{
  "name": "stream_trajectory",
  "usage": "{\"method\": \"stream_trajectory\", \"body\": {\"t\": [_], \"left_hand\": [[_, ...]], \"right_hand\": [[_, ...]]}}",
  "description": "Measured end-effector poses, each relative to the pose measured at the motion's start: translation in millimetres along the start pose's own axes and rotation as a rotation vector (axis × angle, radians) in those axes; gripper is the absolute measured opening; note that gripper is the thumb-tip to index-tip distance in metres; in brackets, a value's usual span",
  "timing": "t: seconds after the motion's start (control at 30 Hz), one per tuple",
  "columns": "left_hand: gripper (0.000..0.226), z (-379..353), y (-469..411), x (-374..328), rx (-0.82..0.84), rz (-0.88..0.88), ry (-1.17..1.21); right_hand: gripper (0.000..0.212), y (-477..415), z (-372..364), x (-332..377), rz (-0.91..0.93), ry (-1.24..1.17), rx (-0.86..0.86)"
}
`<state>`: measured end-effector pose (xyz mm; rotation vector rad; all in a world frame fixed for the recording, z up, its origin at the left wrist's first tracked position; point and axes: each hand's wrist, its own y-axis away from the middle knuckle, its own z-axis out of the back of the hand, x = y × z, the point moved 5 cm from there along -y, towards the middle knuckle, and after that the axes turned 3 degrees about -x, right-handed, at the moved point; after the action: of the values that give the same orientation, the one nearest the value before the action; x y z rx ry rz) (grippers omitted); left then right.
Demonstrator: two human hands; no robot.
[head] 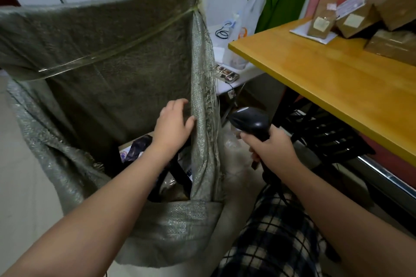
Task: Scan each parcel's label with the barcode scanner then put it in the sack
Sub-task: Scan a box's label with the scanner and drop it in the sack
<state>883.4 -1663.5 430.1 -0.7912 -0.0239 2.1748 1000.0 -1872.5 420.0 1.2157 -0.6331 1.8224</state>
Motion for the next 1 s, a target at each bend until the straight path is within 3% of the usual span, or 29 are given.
{"method": "stream_trajectory", "body": {"t": [0.27, 0.6, 0.9, 1.0], "left_hand": [[0.043, -28, 25, -160, 0.127, -0.347, 0.083], [0.044, -88, 103, -355, 0.356, -0.732, 0.185], [0.063, -132, 154, -500, 0.371, -1.025, 0.250], [0.056, -145, 162, -536, 0.400, -1.115, 0.156]], "right_hand": [[0.021, 57, 120, 8, 0.081, 0.025, -0.310], [0.017, 162, 300, -35, 0.075, 0.007, -0.766], [0.017, 227, 380, -77, -0.001, -0.037, -1.084], [0.017, 241, 397, -79, 0.017, -0.117, -1.190]]}}
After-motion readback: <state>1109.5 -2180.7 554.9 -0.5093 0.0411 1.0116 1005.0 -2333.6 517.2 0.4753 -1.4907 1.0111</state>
